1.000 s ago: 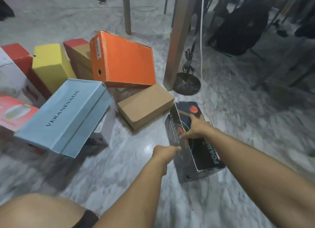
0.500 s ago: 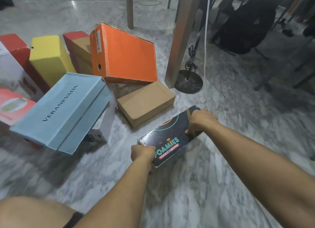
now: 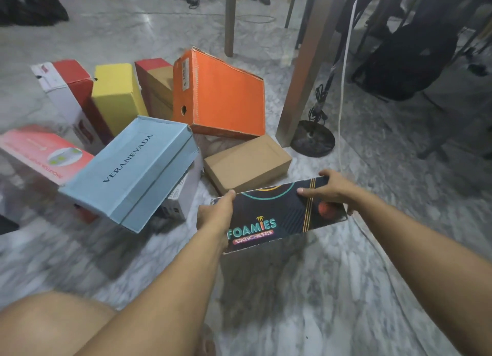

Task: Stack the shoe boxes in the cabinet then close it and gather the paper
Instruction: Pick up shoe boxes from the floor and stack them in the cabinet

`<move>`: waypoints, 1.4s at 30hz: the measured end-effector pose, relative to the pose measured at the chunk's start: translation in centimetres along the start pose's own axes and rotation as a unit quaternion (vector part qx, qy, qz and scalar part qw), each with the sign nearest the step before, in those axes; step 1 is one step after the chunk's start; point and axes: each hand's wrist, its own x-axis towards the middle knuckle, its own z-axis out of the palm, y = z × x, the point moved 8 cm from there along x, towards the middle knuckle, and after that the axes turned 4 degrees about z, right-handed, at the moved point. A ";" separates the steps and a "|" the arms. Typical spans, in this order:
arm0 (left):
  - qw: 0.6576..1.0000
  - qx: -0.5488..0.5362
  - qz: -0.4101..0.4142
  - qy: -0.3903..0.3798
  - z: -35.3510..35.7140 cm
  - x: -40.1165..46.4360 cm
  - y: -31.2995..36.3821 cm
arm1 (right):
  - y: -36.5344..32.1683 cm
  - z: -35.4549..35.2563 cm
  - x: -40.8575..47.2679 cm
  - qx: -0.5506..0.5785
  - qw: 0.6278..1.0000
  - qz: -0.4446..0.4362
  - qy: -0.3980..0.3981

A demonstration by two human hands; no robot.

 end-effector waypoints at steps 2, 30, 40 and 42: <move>0.999 -0.023 0.019 0.019 -1.3 -0.7 2.4 | -1.3 -1.2 -1.9 0.059 0.998 -0.002 0.004; 0.947 0.012 0.281 0.153 -44.7 -19.5 18.3 | -37.0 8.3 -33.7 -0.088 0.908 -0.401 -0.087; 0.909 -0.021 0.239 0.342 -61.6 -22.5 13.2 | -49.2 23.4 -43.7 -0.110 0.824 -0.518 -0.202; 0.896 -0.035 0.241 0.372 -64.2 -23.0 12.6 | -51.9 26.8 -45.8 -0.104 0.802 -0.547 -0.218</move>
